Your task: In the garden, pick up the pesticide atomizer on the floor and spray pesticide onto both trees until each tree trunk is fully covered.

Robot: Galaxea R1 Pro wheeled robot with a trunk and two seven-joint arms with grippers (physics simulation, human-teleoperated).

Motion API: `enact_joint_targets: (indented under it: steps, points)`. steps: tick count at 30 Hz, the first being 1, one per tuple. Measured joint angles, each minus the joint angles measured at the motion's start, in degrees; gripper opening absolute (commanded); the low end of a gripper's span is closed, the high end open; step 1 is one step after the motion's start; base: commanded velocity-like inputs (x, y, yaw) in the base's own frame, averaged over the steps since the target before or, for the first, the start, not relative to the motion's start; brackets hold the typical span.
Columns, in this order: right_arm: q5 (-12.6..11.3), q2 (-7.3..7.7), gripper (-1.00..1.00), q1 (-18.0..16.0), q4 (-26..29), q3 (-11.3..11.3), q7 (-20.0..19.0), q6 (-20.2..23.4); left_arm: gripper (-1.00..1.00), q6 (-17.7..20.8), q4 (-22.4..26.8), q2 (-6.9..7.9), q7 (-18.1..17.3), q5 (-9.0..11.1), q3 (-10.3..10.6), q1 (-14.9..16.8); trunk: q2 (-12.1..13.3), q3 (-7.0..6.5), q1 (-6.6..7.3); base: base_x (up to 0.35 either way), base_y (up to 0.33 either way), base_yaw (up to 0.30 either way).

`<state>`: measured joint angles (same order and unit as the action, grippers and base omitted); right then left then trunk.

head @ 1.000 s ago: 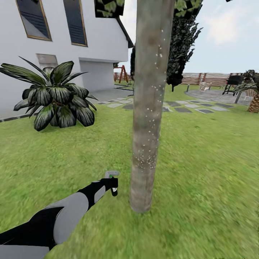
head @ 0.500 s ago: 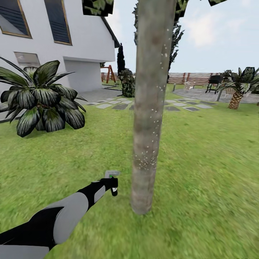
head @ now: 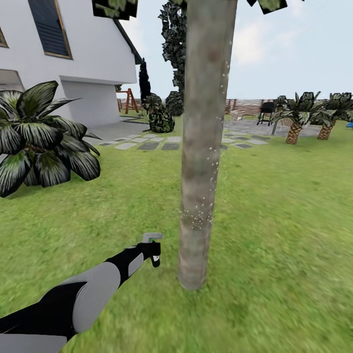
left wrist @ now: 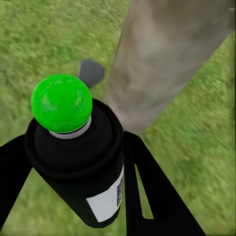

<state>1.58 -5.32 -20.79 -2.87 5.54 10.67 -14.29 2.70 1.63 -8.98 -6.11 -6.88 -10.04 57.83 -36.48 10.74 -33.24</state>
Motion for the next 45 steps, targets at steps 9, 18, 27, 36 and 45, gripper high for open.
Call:
enact_joint_targets:
  steps: [9, 18, 27, 36, 45]
  points:
    - [0.0, 0.00, 1.00, 0.0, 0.0, 0.0, 0.0, 0.0, -1.00, 0.0, 0.0, 0.00, 0.0, 0.0, 0.0, 0.0, 0.0, 0.00, 0.00, 0.000, 0.350, -0.296]
    - [0.0, 0.08, 1.00, 0.0, 0.0, 0.0, 0.0, -0.1, -1.00, 0.0, 0.0, -0.03, 0.0, 0.1, -0.1, -0.5, 0.0, 0.00, 0.00, 0.000, 0.165, -0.151]
    - [0.0, 1.37, 1.00, 0.0, 0.0, 0.0, 0.2, -0.4, -1.00, 33.6, 33.2, -0.93, 0.2, 0.6, 0.6, -0.8, 0.0, -0.02, 0.01, 0.000, 0.003, -0.003]
    - [0.0, 1.37, 1.00, -0.1, 0.0, 0.2, 0.1, -0.1, -1.00, 52.0, 39.8, -0.95, 0.1, 3.2, 0.6, 14.1, 0.0, -0.02, -0.01, 0.000, 0.000, 0.000]
    - [0.1, 1.31, 1.00, -0.1, 0.0, 0.2, 0.1, 0.0, -1.00, 53.4, 38.6, -0.95, -0.3, 4.0, 0.6, 24.7, 0.0, -0.01, 0.01, 0.000, 0.000, 0.000]
